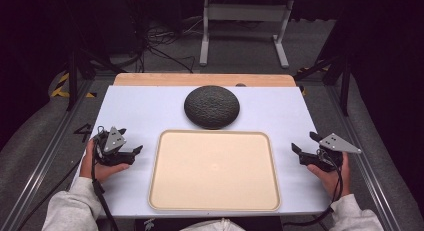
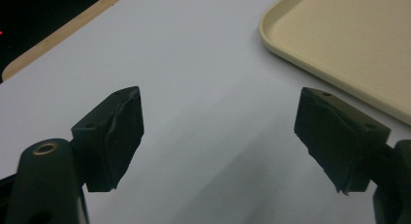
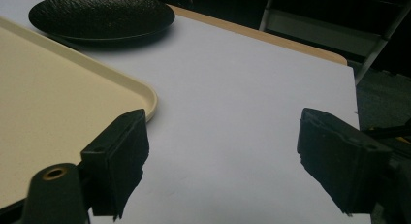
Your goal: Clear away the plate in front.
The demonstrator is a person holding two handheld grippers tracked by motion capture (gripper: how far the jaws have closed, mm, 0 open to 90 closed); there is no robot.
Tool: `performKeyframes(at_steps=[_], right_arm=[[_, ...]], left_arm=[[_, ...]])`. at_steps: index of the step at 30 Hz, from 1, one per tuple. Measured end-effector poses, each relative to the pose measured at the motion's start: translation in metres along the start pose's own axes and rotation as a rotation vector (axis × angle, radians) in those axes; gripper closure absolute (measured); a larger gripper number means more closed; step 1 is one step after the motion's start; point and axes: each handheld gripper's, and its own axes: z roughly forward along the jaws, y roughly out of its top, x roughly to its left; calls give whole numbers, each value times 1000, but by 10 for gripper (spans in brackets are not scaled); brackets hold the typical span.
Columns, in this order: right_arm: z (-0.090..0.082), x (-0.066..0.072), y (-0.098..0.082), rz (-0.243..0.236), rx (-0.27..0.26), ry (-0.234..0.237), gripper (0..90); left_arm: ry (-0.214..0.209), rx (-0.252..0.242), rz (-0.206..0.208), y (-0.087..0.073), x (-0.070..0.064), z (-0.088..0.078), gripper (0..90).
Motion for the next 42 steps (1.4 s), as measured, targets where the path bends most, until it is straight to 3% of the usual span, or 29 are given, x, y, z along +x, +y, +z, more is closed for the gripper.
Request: performKeyframes(at_steps=[3,8,10,12,13,15,18,24,25,29,32,33,35,37,38,41,42], right_arm=[[1,0,0,-1,4,1,194],[0,-1,1,-6,9,-11,202],[0,-1,3,-8,9,-15,202],[-1,-2,5,-5,7,-14,202],[-1,-1,5,-7,9,-13,202],[0,-1,5,-9,11,-12,201],[0,-1,6,-9,7,-12,200],[3,-2,4,-5,23,-5,197],[4,-2,4,-4,24,-5,197],[2,-3,2,10,24,-2,196],[1,-4,0,27,30,0,195],[1,-4,-1,29,33,0,195],[1,-4,-1,29,36,0,195],[0,-4,-2,29,40,0,194],[0,-4,-2,29,40,0,194],[0,-3,-4,28,46,0,194],[-1,-3,-4,30,49,-2,194]], left_arm=[[-4,-3,8,3,-1,4,203],[15,-20,59,9,0,12,262],[-7,-27,53,13,3,14,287],[-28,-60,-1,20,11,13,274],[-20,-52,17,30,16,15,263],[-25,-43,29,33,17,18,259],[-21,-12,96,50,15,32,262],[0,-27,168,76,10,58,299],[-15,-15,199,82,7,65,322],[6,15,343,99,-8,85,359],[-5,32,395,111,-15,99,393],[18,37,453,117,-20,106,412],[-3,44,466,123,-23,113,414],[-2,48,510,126,-29,120,427],[-2,48,510,126,-29,120,435],[15,76,594,128,-39,130,452],[21,74,598,128,-41,132,459]])
